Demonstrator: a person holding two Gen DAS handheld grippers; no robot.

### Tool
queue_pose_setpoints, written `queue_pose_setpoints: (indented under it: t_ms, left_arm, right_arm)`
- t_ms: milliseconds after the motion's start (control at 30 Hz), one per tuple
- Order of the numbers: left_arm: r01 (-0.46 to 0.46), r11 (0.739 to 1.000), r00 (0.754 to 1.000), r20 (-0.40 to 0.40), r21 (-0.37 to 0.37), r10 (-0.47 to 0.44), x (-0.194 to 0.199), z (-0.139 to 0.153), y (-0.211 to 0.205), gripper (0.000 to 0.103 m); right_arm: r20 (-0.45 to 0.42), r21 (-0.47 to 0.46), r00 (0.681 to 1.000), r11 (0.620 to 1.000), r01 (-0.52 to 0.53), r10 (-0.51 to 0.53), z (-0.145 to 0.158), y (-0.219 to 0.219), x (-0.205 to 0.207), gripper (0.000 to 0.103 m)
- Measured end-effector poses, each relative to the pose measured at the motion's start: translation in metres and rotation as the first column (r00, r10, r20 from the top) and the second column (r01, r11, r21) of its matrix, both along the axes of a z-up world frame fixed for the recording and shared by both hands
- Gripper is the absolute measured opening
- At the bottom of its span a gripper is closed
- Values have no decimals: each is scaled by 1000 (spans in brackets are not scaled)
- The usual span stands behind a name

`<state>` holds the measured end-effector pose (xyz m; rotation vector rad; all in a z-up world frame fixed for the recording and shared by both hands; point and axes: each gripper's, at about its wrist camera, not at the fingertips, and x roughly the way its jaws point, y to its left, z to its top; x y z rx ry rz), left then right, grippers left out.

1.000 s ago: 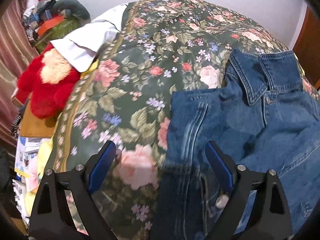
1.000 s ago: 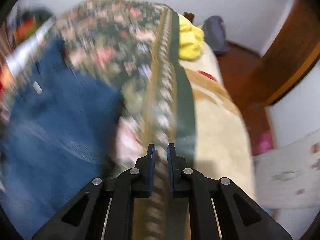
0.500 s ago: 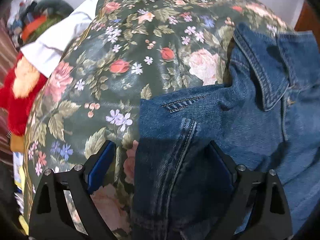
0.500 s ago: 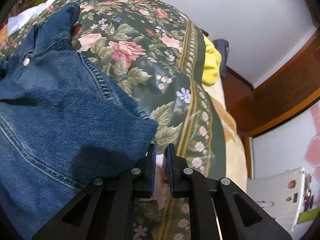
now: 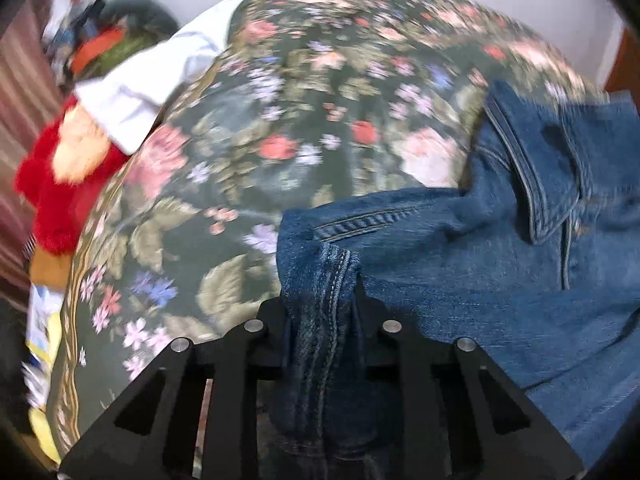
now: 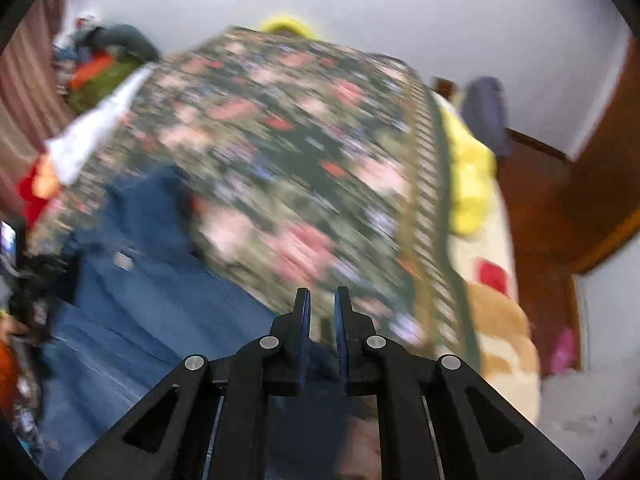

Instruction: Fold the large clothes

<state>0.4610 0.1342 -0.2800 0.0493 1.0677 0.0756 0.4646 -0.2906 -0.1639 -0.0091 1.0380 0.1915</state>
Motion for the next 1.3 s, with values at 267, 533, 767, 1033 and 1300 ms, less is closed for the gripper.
queue_pose_setpoints:
  t_ms: [267,533,767,1033,1300]
  left_arm:
    - [-60,998,998,17,25,60,-20,6,33,24]
    - [6,1000,1000,3,30,-7,-30,12,39,27]
    - [97,993,992,87,-68,-91,-24,49,36,66]
    - [238,962,971,28,-135,-236,42,41,-22,84]
    - [106,967,985,-111,-232,-134,97,-5,-35,81]
  right_arm:
    - [-93,-336,973,913,-231,212,-54,126,59,7]
    - [-52,-509,988,847,-153,147,-84,126,70,17]
    - [-96,-58,974,976,-211,205,-32,112,57,22]
    - [-60,-146,953,942,-302,296,-39,184,57,22]
    - [-81,-213,954,930,-299,288,-67,192,89,33]
